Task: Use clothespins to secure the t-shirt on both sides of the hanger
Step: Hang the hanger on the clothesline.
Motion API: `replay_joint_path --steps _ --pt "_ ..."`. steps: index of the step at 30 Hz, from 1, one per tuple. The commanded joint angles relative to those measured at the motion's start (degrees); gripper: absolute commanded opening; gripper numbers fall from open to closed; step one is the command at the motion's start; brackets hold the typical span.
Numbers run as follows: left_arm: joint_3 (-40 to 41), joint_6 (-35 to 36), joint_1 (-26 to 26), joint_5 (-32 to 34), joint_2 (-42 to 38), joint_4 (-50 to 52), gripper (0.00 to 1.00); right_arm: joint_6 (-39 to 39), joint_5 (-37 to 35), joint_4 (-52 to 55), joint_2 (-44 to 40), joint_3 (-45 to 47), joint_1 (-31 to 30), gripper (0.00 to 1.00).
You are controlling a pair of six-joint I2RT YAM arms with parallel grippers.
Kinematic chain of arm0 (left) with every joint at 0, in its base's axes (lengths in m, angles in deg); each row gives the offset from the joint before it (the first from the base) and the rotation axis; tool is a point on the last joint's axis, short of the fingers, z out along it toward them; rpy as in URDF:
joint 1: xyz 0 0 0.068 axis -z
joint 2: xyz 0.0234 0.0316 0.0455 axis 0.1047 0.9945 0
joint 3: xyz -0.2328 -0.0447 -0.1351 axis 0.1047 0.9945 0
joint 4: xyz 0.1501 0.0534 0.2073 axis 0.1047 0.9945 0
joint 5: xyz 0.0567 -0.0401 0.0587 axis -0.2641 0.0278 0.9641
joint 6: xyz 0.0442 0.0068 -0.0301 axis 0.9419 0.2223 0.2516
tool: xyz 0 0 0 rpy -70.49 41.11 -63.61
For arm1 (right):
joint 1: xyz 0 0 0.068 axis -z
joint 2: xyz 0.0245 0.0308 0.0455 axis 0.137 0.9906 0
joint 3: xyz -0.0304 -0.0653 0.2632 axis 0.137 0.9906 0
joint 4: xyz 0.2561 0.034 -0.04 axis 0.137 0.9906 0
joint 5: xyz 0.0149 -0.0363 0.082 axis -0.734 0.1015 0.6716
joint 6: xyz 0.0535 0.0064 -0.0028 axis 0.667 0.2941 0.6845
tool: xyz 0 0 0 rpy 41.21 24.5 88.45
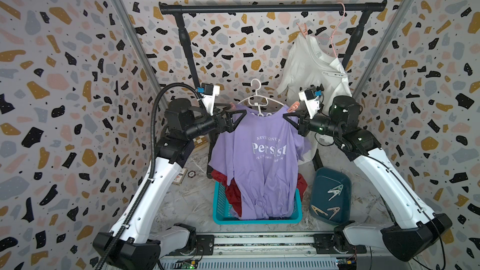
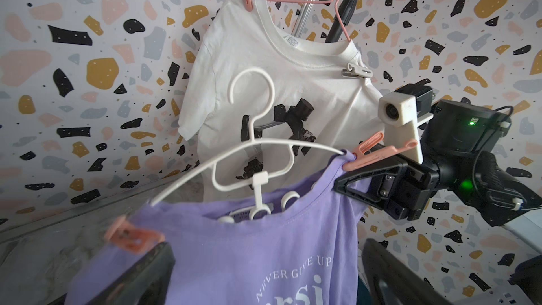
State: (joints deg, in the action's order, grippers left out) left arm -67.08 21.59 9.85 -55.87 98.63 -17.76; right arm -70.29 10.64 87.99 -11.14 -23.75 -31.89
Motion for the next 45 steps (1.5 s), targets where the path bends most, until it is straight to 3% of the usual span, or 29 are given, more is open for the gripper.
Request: replay_joint_path --steps 1,15,24,31,45 --pt "2.5 -1.0 0.1 3.2 -2.0 0.9 0.99 1.6 -5.0 -2.0 -0.3 -6.1 0.0 0.0" --pt "9.5 -1.1 0.1 2.8 -6.8 3.3 0.99 1.3 -16.6 -1.0 2.4 -20.4 0.1 0.0" --pt "12.4 -5.1 0.2 0.0 -7.3 -0.5 0.99 0.9 -21.9 0.5 5.2 -29.8 0.3 0.0" --pt "12.1 -4.8 0.2 -2.3 -6.7 -0.3 0.99 3.1 -23.0 1.2 8.8 -38.8 2.8 0.0" --pt "12.4 -5.5 0.2 -4.6 -6.0 -1.4 0.99 6.9 -20.5 -2.3 12.6 -44.0 7.6 0.0"
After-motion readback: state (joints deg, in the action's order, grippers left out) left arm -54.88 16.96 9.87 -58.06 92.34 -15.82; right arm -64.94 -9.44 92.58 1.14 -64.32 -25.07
